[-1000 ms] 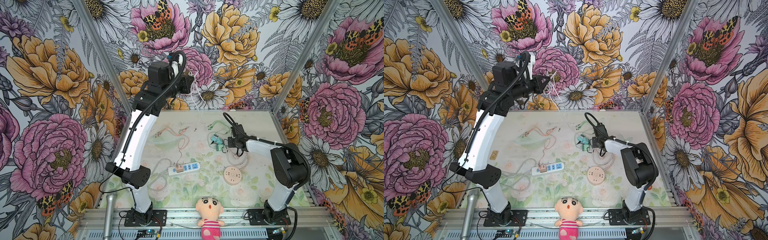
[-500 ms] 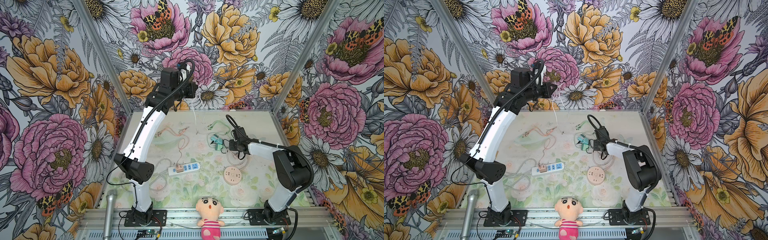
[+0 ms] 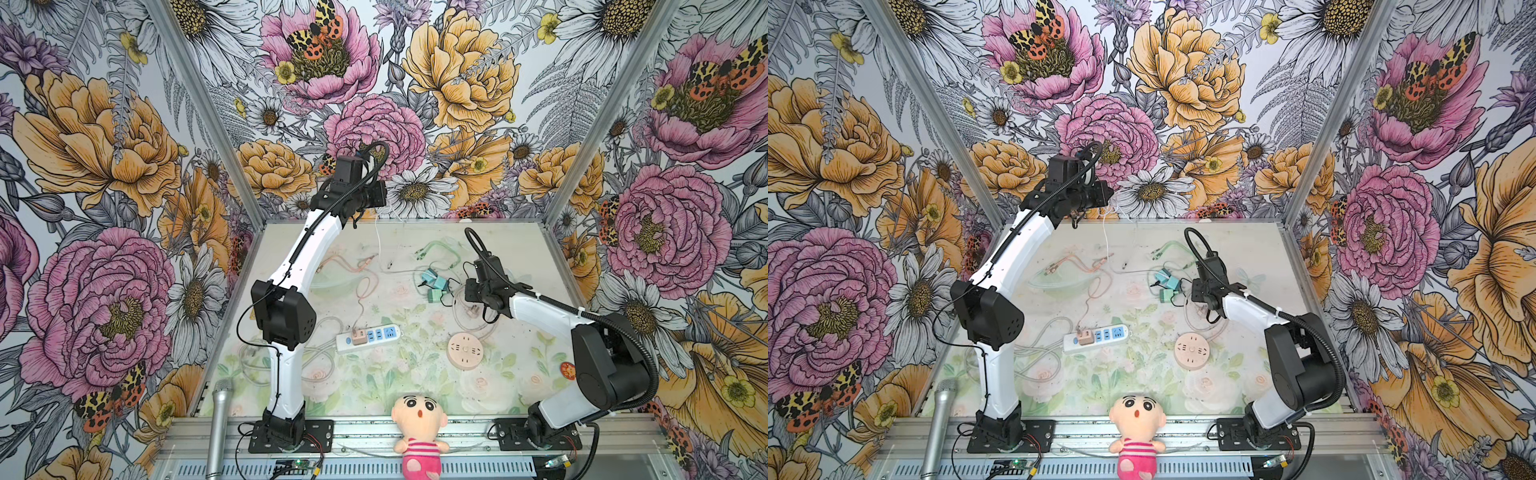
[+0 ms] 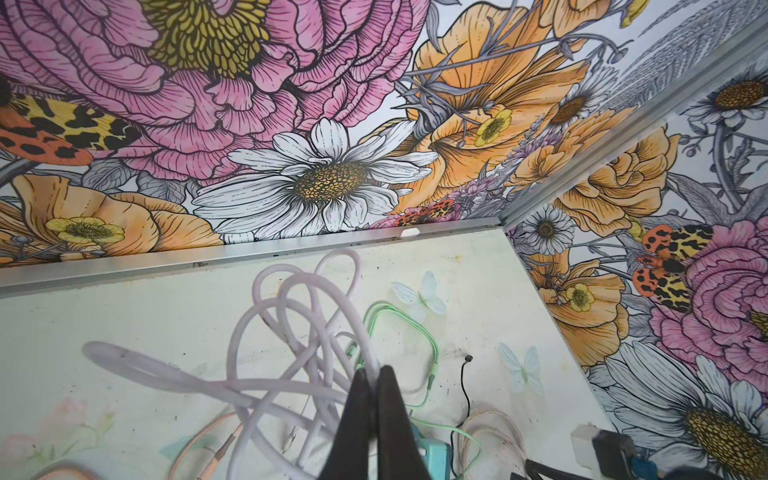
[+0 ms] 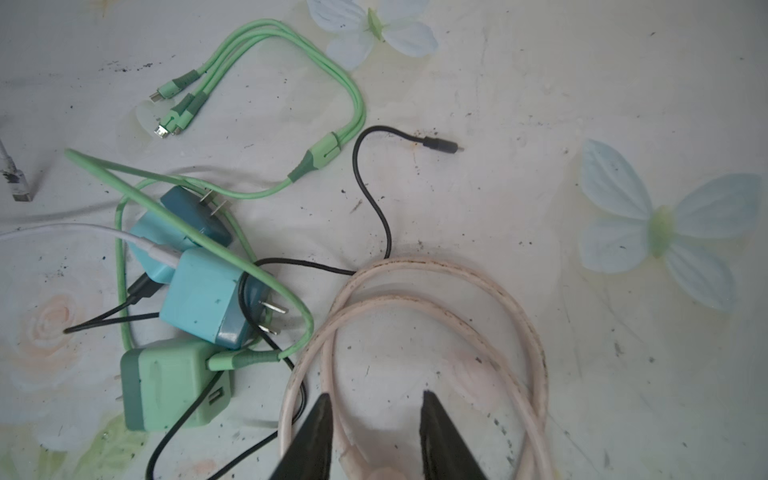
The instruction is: Insert the plug
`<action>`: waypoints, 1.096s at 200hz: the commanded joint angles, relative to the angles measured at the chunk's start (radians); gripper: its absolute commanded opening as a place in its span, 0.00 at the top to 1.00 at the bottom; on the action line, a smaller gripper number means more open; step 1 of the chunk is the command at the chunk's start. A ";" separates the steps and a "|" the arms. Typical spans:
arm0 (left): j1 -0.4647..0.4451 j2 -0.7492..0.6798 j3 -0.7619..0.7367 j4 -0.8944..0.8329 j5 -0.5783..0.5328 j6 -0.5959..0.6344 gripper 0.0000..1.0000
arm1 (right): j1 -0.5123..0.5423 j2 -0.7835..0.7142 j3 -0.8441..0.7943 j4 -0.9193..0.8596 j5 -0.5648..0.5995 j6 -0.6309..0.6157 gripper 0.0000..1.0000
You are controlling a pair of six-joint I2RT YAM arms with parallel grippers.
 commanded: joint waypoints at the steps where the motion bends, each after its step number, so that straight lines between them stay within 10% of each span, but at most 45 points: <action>1: 0.014 0.069 0.022 0.052 -0.008 -0.024 1.00 | -0.005 -0.043 -0.012 -0.012 0.026 0.013 0.63; 219: -0.034 0.419 0.085 0.053 -0.055 -0.095 0.97 | -0.006 -0.024 -0.008 -0.025 0.018 0.003 0.64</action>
